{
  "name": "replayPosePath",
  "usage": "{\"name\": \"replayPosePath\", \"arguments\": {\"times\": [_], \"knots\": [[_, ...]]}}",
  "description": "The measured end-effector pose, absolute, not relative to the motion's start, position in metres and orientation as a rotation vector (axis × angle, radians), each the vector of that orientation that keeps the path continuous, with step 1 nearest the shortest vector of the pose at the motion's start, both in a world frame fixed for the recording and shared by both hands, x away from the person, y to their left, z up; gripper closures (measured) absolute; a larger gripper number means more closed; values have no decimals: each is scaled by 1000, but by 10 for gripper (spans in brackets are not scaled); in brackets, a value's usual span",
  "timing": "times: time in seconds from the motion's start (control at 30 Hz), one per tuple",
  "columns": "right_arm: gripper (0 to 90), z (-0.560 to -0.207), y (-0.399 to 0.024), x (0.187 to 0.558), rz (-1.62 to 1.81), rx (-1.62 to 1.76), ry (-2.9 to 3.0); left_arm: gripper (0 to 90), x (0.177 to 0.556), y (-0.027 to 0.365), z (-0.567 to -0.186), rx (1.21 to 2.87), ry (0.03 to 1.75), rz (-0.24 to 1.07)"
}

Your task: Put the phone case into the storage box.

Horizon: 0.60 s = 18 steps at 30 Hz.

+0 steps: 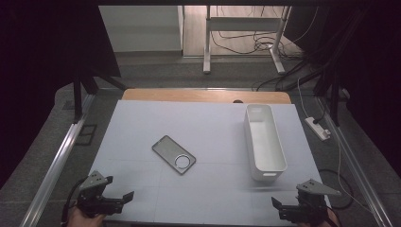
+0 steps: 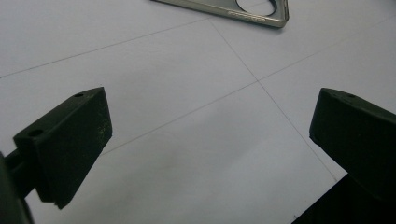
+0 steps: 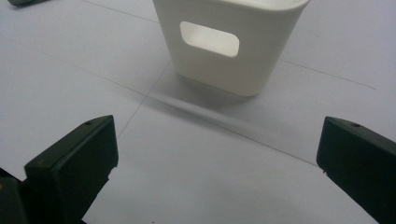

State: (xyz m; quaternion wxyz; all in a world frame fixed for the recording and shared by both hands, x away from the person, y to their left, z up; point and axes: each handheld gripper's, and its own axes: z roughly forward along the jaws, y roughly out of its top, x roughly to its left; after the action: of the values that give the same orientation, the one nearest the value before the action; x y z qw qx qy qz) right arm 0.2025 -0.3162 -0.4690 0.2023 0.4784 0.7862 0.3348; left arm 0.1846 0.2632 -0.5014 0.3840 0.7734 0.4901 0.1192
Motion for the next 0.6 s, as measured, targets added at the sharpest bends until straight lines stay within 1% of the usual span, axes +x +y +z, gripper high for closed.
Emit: {"name": "replayPosePath", "arguments": {"times": [0.6], "knots": [[0,-469,-314,203,919,1317,2217,1,211,256,-500,1993,1212,276]]}}
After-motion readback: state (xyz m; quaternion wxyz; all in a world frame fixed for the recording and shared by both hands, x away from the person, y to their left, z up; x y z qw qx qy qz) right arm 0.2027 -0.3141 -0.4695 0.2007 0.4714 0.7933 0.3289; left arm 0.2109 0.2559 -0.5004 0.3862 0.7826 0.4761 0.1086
